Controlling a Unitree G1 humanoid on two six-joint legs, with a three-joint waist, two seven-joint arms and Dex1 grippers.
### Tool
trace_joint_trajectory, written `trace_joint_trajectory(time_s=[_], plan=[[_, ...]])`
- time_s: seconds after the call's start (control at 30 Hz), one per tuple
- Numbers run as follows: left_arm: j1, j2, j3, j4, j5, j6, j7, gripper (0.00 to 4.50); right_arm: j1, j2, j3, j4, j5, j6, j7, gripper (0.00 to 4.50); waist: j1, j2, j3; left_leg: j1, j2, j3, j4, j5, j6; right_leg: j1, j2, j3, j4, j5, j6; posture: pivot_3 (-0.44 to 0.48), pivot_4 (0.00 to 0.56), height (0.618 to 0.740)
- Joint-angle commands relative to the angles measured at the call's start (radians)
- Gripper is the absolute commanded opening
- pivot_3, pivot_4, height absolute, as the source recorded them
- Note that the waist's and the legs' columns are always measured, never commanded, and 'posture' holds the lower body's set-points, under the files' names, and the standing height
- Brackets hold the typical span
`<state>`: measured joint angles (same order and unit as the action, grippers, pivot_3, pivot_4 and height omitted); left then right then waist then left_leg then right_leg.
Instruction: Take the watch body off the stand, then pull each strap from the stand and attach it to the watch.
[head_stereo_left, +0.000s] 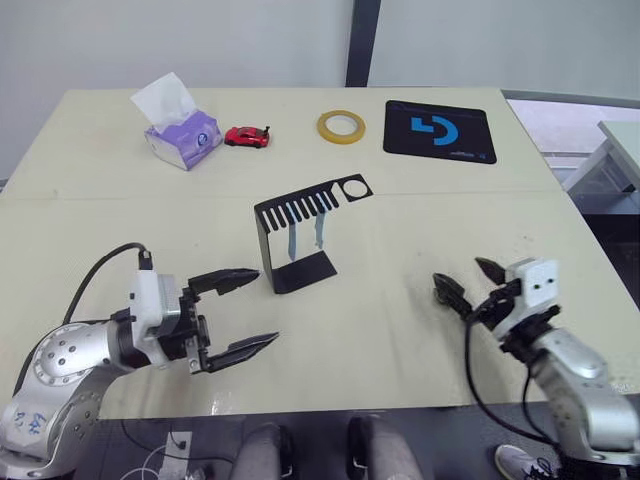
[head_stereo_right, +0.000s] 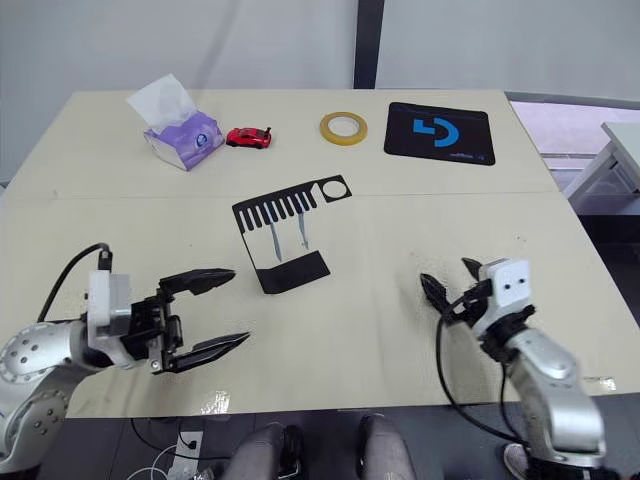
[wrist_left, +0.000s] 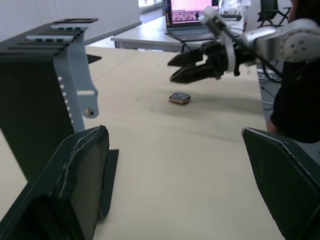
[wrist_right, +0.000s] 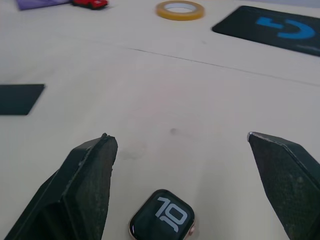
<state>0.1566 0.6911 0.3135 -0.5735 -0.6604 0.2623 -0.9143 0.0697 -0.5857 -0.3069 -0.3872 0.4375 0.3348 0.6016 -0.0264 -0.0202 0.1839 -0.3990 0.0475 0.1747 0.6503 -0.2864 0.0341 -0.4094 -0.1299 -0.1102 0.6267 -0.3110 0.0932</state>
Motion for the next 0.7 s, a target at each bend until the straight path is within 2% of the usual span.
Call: trace_joint_trajectory(time_s=[0.03,0.13,0.3,0.5,0.7], plan=[[0.061,-0.038,0.070,0.002,0.045,-0.062,0.043,4.50,0.062,-0.050,-0.087,-0.013,0.040,-0.196,0.202,4.46,0.002,0.000,0.000,0.000,0.000,0.000,0.000,0.000,0.000,0.000,0.000,0.000,0.000,0.000,0.000,0.000,0.150,0.740],[0.125,-0.087,0.106,0.013,0.088,-0.100,0.090,4.50,0.115,-0.056,-0.164,0.054,0.092,-0.278,0.306,4.46,0.001,0.000,0.000,0.001,0.000,0.000,0.000,0.000,0.001,0.002,0.001,-0.001,0.000,0.000,0.000,0.000,0.150,0.740],[0.141,-0.154,0.062,-0.012,0.194,-0.151,0.186,4.50,0.139,-0.058,-0.181,0.132,0.115,-0.395,0.430,4.46,0.004,0.000,0.000,0.010,0.000,-0.001,0.000,-0.005,0.004,0.013,-0.001,-0.002,-0.004,0.000,0.000,0.000,0.150,0.740],[0.106,-0.226,-0.027,-0.069,0.263,-0.130,0.313,4.50,0.060,-0.049,-0.119,0.091,0.188,-0.367,0.469,4.46,0.001,0.000,0.000,0.012,0.001,-0.001,0.000,-0.010,0.002,0.015,-0.002,-0.002,-0.004,0.000,0.000,0.000,0.150,0.740],[0.043,-0.326,-0.185,-0.082,0.457,-0.095,0.504,4.50,-0.002,-0.036,-0.029,0.048,0.195,-0.331,0.447,4.46,0.004,0.000,0.000,0.012,0.001,-0.001,0.001,-0.007,0.004,0.015,-0.002,-0.002,-0.004,0.000,-0.001,0.000,0.150,0.740]])
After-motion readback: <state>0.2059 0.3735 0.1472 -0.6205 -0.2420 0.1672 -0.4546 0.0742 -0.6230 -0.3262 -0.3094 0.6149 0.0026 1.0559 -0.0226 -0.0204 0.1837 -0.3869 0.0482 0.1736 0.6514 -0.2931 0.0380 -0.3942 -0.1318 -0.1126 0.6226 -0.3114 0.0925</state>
